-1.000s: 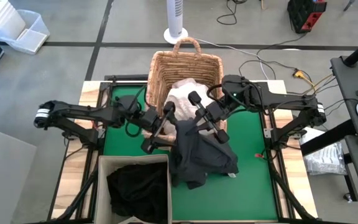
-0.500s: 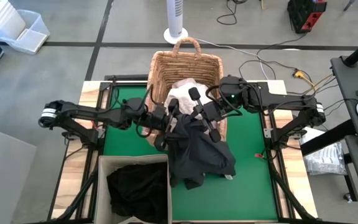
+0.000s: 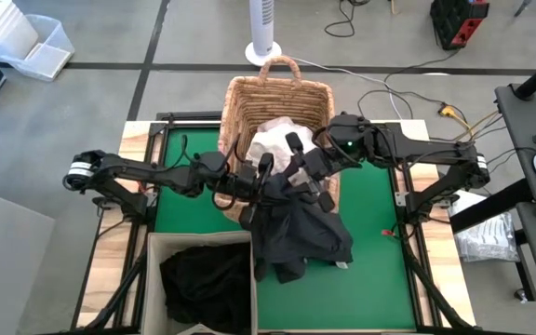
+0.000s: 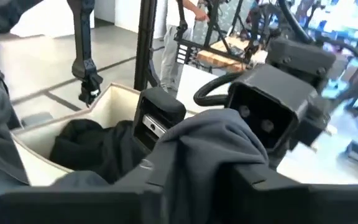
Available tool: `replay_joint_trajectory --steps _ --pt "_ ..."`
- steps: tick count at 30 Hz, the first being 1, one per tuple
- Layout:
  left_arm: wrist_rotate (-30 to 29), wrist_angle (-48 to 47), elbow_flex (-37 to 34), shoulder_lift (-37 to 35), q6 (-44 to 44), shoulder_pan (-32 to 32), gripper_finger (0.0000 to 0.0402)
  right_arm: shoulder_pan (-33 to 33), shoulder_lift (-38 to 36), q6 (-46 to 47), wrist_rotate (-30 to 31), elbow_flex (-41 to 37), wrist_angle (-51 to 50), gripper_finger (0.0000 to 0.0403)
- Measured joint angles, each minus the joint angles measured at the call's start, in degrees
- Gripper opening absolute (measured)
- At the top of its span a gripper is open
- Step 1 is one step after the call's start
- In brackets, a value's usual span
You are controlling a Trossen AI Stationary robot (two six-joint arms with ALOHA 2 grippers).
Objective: Sort clothes
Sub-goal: Put the black pants into the gray laundry bin
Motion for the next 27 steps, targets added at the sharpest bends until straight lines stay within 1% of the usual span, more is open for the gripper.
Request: replay_joint_trajectory --steps 3,6,9,11,14,17,19,21,23,27 --pt "-0.20 -0.53 -0.02 -0.40 -0.01 -0.38 0.0030 0.04 -0.95 2.12 0.80 0.00 -1.68 0.0132" --pt "-0.78 -1.85 -0.07 -1.14 -0.03 -0.80 0.0027 0.09 -3.05 3.07 5.37 0.00 -5.44 0.0169" --pt "-2.32 -4.03 -0.13 -2.62 0.03 -1.02 0.0025 0.06 -6.14 4.45 10.19 0.00 -9.81 0.0194" --pt "-3.44 -5.09 -0.13 -3.69 -0.10 -1.23 0.0025 0.00 -8.28 5.83 11.48 0.02 -13.16 0.0204" --pt "-5.03 -6.52 -0.13 -5.20 -1.09 -2.23 0.0025 0.20 -11.29 7.98 11.82 0.02 -19.24 0.0209" --pt "-5.40 -7.20 -0.08 -7.51 -2.87 -3.73 0.0025 0.22 -13.90 9.49 11.85 0.02 -26.14 0.0208" --pt "-5.40 -9.38 1.52 -9.10 -4.10 -5.06 0.0025 0.22 -15.25 10.15 12.85 -0.26 -30.38 0.0203" --pt "-5.46 -13.41 4.46 -10.19 -5.04 -6.47 0.0025 0.22 -16.49 10.61 13.38 -1.18 -33.06 0.0198" --pt "-5.49 -18.61 8.45 -10.83 -6.70 -8.21 0.0025 0.22 -17.83 10.78 13.42 -2.70 -33.71 0.0193" --pt "-5.88 -31.81 19.82 -10.86 -10.90 -12.30 0.0025 0.22 -20.63 10.94 13.40 -6.52 -34.04 0.0181"
